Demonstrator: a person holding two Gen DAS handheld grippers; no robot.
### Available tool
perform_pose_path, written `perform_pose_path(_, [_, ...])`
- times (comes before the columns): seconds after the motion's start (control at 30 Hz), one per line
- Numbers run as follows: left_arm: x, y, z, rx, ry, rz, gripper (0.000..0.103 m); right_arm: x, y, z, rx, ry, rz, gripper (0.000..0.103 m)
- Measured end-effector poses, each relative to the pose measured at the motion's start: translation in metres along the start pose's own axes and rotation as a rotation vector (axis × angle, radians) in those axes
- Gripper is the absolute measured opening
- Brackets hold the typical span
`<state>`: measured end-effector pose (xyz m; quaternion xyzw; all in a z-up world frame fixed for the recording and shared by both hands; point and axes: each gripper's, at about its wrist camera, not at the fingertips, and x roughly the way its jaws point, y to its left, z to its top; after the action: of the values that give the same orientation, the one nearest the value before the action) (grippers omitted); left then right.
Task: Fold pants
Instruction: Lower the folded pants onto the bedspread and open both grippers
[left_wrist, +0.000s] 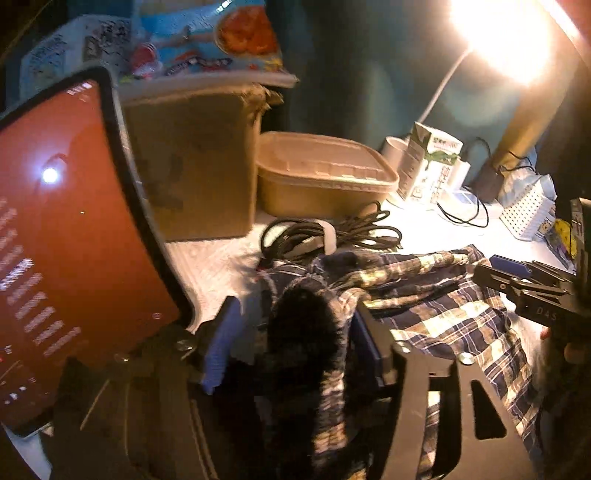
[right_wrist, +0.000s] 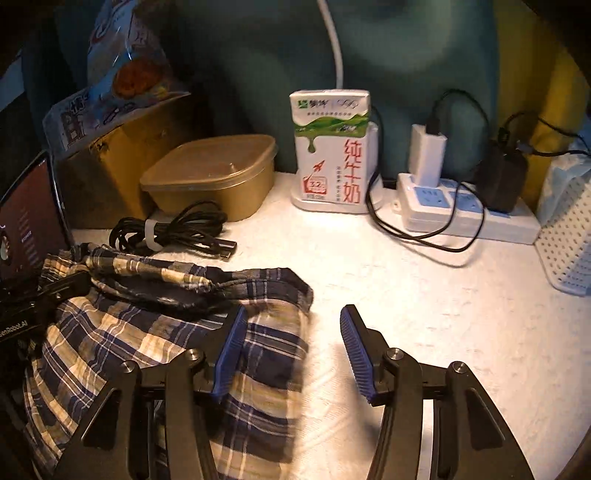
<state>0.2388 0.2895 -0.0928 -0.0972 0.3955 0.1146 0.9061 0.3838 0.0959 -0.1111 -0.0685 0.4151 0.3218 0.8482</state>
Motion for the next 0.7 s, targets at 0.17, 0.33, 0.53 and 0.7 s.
perform_pose_path(0.17, [-0.027,0.002,-0.003,-0.020,-0.052,0.023,0.070,-0.020,0.001,-0.003,0.004,-0.020,-0.021,0.055])
perform_pose_path(0.33, [-0.053,-0.001,-0.011,-0.021,-0.102,0.028,0.076,-0.043,0.002,-0.014,-0.004,-0.037,-0.039,0.056])
perform_pose_path(0.53, [-0.086,-0.019,-0.028,0.015,-0.154,0.016,0.080,-0.077,-0.002,-0.032,0.001,-0.065,-0.062,0.056])
perform_pose_path(0.7, [-0.109,-0.039,-0.040,0.037,-0.178,-0.007,0.081,-0.105,-0.002,-0.048,0.002,-0.092,-0.082,0.057])
